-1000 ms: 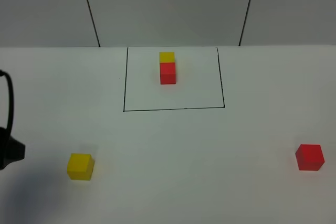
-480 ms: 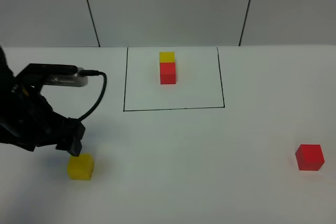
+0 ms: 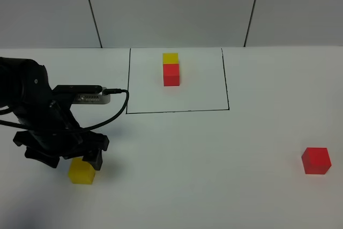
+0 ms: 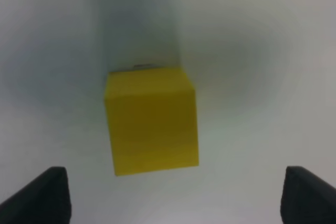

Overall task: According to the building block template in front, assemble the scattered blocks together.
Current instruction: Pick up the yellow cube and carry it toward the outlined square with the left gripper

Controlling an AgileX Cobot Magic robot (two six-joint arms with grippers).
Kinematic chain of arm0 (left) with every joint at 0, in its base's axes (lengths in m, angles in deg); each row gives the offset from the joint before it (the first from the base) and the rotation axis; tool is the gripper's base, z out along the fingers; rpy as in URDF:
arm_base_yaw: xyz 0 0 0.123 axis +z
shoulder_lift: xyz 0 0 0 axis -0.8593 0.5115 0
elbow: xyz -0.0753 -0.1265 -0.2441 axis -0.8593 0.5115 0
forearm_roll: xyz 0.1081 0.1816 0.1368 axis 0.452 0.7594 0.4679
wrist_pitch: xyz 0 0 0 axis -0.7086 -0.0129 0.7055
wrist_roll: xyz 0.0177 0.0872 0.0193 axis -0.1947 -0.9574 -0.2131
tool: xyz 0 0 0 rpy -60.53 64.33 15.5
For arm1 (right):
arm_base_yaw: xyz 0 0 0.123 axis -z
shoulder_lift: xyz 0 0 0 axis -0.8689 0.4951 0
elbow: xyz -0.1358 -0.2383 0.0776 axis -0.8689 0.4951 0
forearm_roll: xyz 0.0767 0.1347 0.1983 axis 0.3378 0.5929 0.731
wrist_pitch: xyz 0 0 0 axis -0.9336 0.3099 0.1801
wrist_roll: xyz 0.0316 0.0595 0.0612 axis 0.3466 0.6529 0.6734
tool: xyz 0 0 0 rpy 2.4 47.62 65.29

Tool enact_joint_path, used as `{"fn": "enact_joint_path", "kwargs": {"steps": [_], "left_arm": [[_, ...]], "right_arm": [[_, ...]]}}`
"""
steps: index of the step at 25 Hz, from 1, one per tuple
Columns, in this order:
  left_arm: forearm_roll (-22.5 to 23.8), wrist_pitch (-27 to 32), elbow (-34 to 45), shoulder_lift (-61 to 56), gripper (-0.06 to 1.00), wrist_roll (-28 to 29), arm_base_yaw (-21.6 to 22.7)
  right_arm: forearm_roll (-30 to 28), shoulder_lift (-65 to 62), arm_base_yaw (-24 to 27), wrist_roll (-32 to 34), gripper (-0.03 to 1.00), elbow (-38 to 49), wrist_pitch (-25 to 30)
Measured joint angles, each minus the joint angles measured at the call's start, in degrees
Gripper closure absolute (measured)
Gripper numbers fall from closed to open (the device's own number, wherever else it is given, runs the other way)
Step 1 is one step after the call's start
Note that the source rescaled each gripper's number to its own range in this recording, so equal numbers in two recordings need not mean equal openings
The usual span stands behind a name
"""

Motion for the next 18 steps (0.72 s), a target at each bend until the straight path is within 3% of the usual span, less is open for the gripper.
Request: {"fn": "enact_joint_path", "kwargs": {"steps": [6, 18], "left_arm": [[3.0, -0.3, 0.2, 1.8, -0.01, 2.8, 0.0], [3.1, -5.8, 1.9, 6.3, 0.01, 3.3, 0.0]], "right_arm": [[0.0, 0.0, 0.0, 0.0, 0.37, 0.0, 0.0], [0.0, 0.0, 0.0, 0.0, 0.37, 0.0, 0.0]]}}
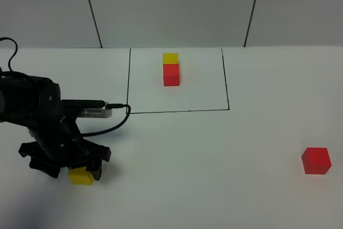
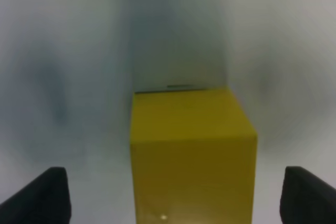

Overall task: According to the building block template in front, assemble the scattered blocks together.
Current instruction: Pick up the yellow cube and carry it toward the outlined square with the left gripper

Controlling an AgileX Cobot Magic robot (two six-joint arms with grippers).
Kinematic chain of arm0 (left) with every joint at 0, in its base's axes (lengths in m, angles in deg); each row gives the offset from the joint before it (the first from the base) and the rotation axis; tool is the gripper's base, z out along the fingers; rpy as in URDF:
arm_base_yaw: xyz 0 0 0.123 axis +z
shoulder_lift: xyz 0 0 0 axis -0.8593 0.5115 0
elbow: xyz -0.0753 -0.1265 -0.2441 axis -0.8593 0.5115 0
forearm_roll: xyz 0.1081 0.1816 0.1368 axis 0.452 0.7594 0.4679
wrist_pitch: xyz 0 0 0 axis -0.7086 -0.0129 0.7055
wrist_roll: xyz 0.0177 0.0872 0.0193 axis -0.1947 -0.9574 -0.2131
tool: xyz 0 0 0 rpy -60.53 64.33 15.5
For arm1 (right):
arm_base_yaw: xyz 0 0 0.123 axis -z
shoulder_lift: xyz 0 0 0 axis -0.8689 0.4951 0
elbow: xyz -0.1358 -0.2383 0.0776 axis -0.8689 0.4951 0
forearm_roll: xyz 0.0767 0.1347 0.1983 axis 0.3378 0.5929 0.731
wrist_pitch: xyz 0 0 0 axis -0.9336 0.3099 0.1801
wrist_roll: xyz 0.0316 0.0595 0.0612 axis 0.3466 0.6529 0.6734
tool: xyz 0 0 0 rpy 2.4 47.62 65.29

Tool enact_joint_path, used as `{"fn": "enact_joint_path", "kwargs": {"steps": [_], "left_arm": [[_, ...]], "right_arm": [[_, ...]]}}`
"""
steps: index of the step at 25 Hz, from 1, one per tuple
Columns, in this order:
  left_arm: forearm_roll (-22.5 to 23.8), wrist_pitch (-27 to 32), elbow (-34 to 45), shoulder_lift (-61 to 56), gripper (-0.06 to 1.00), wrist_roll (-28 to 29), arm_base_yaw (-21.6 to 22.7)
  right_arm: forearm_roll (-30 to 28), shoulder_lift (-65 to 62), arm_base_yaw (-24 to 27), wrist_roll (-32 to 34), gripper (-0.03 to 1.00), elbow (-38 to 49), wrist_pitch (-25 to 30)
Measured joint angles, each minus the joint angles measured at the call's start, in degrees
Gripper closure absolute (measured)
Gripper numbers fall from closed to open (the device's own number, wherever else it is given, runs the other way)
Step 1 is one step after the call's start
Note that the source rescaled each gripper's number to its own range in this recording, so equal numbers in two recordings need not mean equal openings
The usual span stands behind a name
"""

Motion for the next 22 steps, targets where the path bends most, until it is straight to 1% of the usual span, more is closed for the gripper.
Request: {"fn": "enact_joint_path", "kwargs": {"steps": [4, 8, 12, 15, 18, 22], "left_arm": [[-0.6, -0.9, 0.6, 1.2, 0.04, 0.0, 0.0], [-0.6, -1.4, 1.1, 1.2, 0.10, 0.0, 0.0], [-0.6, -2.1, 1.1, 1.6, 0.19, 0.0, 0.0], [-0.6, -2.9, 1.1, 1.6, 0.29, 0.0, 0.0], [-0.6, -4.0, 1.1, 1.7, 0.42, 0.0, 0.0], [-0.6, -4.3, 1.1, 1.7, 0.66, 0.0, 0.0]], "right_arm": [[0.0, 0.0, 0.0, 0.0, 0.37, 0.0, 0.0], [0.0, 0.0, 0.0, 0.0, 0.37, 0.0, 0.0], [0.0, 0.0, 0.0, 0.0, 0.37, 0.0, 0.0], [0.0, 0.0, 0.0, 0.0, 0.37, 0.0, 0.0], [0.0, 0.0, 0.0, 0.0, 0.37, 0.0, 0.0], [0.0, 0.0, 0.0, 0.0, 0.37, 0.0, 0.0]]}}
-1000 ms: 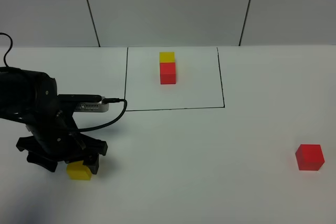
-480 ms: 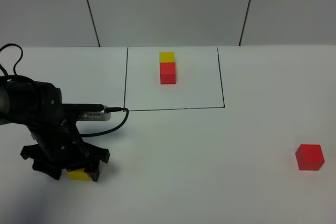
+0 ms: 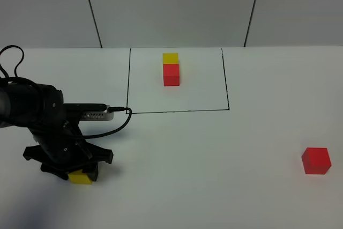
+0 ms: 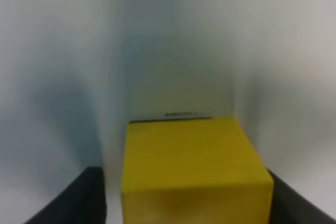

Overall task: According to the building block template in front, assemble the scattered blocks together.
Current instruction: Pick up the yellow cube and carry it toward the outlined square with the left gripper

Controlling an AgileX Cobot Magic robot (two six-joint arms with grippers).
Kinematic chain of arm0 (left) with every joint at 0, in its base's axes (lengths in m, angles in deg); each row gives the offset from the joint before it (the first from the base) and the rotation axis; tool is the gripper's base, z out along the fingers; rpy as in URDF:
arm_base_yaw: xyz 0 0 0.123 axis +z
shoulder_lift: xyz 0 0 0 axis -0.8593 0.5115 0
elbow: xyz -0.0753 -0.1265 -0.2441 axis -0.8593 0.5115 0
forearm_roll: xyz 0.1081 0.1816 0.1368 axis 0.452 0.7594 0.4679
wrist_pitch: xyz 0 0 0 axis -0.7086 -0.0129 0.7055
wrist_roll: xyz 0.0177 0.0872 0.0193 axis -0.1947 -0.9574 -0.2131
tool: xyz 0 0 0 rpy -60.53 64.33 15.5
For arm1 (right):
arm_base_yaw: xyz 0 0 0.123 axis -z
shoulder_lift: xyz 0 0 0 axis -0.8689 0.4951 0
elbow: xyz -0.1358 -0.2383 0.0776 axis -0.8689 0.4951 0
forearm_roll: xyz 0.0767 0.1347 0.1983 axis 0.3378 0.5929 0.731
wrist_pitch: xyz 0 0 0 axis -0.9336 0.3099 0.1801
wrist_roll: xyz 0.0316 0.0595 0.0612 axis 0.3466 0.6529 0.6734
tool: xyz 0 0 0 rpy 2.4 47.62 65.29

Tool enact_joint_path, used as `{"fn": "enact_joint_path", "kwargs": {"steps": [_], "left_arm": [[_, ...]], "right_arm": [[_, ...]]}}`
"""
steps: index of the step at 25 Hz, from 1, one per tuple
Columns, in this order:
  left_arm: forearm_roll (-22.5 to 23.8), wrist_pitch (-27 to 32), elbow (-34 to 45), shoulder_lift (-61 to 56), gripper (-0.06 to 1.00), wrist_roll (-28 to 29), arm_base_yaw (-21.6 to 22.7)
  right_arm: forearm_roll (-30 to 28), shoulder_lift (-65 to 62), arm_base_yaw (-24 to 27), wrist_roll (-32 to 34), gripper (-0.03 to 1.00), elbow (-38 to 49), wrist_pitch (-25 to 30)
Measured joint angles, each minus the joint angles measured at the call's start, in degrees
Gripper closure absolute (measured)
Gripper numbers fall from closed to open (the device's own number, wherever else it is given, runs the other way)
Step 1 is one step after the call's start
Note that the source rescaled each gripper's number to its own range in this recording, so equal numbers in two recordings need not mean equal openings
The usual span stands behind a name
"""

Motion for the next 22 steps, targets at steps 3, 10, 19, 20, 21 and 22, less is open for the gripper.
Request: {"fn": "enact_joint_path", "kwargs": {"steps": [3, 10, 19, 20, 21, 22], "left_arm": [[-0.1, 0.1, 0.0, 0.0, 0.94, -0.1, 0.0], [-0.2, 0.8, -0.3, 0.0, 0.94, 1.0, 0.0], [-0.1, 11.9, -12.1, 0.1, 0.94, -15.7, 0.0], [-0.1, 13.0, -13.4, 0.1, 0.94, -18.3, -0.1], [0.1, 13.8, -14.9, 0.1, 0.94, -21.5, -0.4], [0.4, 14.5, -16.3, 0.1, 0.94, -24.9, -1.0]], "right_arm": [[0.0, 0.0, 0.0, 0.0, 0.37, 0.0, 0.0], [0.0, 0.0, 0.0, 0.0, 0.37, 0.0, 0.0], [0.0, 0.0, 0.0, 0.0, 0.37, 0.0, 0.0], [0.0, 0.0, 0.0, 0.0, 0.37, 0.0, 0.0], [0.0, 0.0, 0.0, 0.0, 0.37, 0.0, 0.0], [0.0, 0.0, 0.0, 0.0, 0.37, 0.0, 0.0]]}}
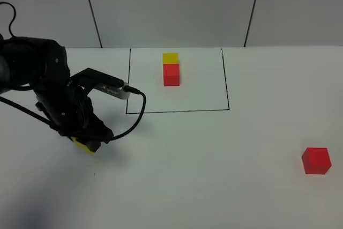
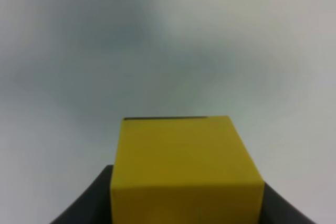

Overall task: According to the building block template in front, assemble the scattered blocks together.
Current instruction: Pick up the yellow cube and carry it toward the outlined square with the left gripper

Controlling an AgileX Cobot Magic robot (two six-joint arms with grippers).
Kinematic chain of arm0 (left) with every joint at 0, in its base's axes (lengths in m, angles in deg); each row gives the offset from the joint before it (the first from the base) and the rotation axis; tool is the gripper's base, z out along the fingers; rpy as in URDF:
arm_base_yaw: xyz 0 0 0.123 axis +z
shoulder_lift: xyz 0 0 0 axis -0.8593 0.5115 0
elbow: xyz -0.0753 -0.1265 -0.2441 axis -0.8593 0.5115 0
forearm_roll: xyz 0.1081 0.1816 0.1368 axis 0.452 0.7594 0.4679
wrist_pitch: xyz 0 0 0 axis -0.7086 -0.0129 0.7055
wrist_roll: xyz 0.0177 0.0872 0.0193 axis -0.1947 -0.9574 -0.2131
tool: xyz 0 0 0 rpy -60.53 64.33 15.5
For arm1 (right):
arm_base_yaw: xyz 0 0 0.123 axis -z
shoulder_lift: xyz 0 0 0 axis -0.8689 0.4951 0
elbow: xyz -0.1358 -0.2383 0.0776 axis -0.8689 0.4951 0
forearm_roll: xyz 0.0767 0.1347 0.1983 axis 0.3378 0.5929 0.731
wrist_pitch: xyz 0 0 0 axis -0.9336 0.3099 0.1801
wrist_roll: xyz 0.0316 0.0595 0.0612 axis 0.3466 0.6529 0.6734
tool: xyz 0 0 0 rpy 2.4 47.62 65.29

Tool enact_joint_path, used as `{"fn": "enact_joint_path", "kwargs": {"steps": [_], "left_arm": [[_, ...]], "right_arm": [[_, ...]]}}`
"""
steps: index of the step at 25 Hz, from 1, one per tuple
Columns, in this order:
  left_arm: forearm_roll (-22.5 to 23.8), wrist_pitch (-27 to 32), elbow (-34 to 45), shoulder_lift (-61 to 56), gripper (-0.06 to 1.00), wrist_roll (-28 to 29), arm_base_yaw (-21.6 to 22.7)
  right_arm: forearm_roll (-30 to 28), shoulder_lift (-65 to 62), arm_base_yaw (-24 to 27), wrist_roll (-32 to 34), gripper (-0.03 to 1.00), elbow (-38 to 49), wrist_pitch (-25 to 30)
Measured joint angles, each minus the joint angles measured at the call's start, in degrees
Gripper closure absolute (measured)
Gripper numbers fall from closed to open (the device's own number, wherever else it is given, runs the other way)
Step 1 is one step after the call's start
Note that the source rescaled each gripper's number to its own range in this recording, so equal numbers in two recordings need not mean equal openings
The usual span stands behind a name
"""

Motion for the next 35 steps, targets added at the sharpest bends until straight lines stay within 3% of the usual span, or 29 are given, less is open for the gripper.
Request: {"fn": "enact_joint_path", "kwargs": {"steps": [6, 11, 18, 27, 35], "left_arm": [[4.3, 1.6, -6.9, 0.4, 0.94, -17.3, -5.7], [8.1, 4.2, -14.7, 4.3, 0.94, -25.0, -9.5], [9.5, 5.9, -23.2, 12.6, 0.94, -32.8, -11.9], [9.4, 6.2, -27.3, 19.9, 0.94, -40.4, -13.3], [4.1, 5.8, -31.3, 24.3, 0.94, -43.5, -13.8]], "right_arm": [[0.0, 0.0, 0.0, 0.0, 0.37, 0.0, 0.0], [0.0, 0.0, 0.0, 0.0, 0.37, 0.0, 0.0], [0.0, 0.0, 0.0, 0.0, 0.37, 0.0, 0.0], [0.0, 0.0, 0.0, 0.0, 0.37, 0.0, 0.0], [0.0, 0.0, 0.0, 0.4, 0.37, 0.0, 0.0]]}}
